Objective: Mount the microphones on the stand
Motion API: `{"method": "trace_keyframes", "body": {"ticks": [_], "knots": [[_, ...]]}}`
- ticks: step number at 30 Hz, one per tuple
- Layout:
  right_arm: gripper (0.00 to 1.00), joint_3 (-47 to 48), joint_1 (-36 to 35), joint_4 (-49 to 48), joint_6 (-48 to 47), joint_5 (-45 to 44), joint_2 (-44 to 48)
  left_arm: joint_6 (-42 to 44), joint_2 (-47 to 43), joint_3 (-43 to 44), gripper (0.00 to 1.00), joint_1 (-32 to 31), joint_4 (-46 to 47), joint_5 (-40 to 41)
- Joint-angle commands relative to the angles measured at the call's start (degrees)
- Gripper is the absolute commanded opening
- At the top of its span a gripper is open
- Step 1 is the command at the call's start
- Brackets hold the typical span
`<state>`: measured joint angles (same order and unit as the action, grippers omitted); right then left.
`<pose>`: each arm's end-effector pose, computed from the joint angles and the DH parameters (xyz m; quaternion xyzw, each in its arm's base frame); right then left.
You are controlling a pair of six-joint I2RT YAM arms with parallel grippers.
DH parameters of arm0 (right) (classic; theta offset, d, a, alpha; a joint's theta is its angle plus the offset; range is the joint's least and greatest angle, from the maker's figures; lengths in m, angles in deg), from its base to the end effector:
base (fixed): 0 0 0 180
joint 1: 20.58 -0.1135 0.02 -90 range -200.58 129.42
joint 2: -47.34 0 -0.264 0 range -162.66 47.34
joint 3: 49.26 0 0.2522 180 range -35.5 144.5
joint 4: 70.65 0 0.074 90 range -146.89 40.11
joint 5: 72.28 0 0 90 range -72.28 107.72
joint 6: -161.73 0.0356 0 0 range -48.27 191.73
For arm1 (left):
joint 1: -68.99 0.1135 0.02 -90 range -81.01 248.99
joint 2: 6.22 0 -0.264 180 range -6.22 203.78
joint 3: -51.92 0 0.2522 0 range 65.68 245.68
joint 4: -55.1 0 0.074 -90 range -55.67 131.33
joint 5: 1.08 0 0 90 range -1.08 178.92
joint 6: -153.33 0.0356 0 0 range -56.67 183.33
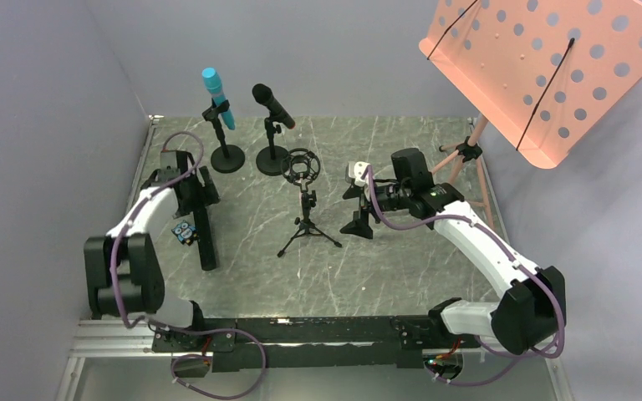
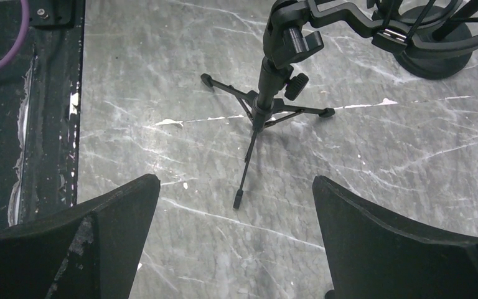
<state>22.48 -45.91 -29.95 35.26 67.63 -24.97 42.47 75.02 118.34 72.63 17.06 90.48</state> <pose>0.2277 0.1379 0.2986 -0.5735 0.6193 0.3462 0.4096 0.2891 0.0194 0.2226 -0.2053 0.9253 -0.0349 0.3168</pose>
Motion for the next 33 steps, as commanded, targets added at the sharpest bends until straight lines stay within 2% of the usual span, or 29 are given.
{"method": "trace_keyframes", "body": {"ticks": [1, 6, 14, 22, 25, 29, 33], "knots": [[1.0, -0.4, 0.6, -2.2, -0.1, 1.4, 2.6, 4.8, 7.9, 8.2, 0.87, 1.5, -8.4, 0.2], [1.0, -0.9, 0.6, -2.9, 0.1, 1.2, 2.7, 5.9, 13.3, 9.9, 0.8, 1.5, -10.2, -1.0], [1.0, -0.5, 0.6, -2.2, -0.2, 1.5, 1.1, 7.3, 16.4, 9.5, 0.78, 1.5, -10.5, -0.4], [1.0, -0.5, 0.6, -2.1, -0.3, 0.9, 0.2, 7.5, 20.9, 13.0, 0.62, 1.4, -12.1, -2.6], [1.0, -0.5, 0.6, -2.0, -0.5, 0.9, 0.1, 8.1, 21.3, 13.1, 0.6, 0.9, -12.7, -2.0], [1.0, -0.2, 0.6, -1.4, -1.0, 1.1, 0.0, 8.6, 20.8, 13.0, 0.46, 0.3, -12.7, -1.7], [1.0, -0.4, 0.6, -1.4, -1.1, 1.2, 0.4, 8.9, 19.2, 12.8, 0.24, 0.1, -12.5, -1.8]]}}
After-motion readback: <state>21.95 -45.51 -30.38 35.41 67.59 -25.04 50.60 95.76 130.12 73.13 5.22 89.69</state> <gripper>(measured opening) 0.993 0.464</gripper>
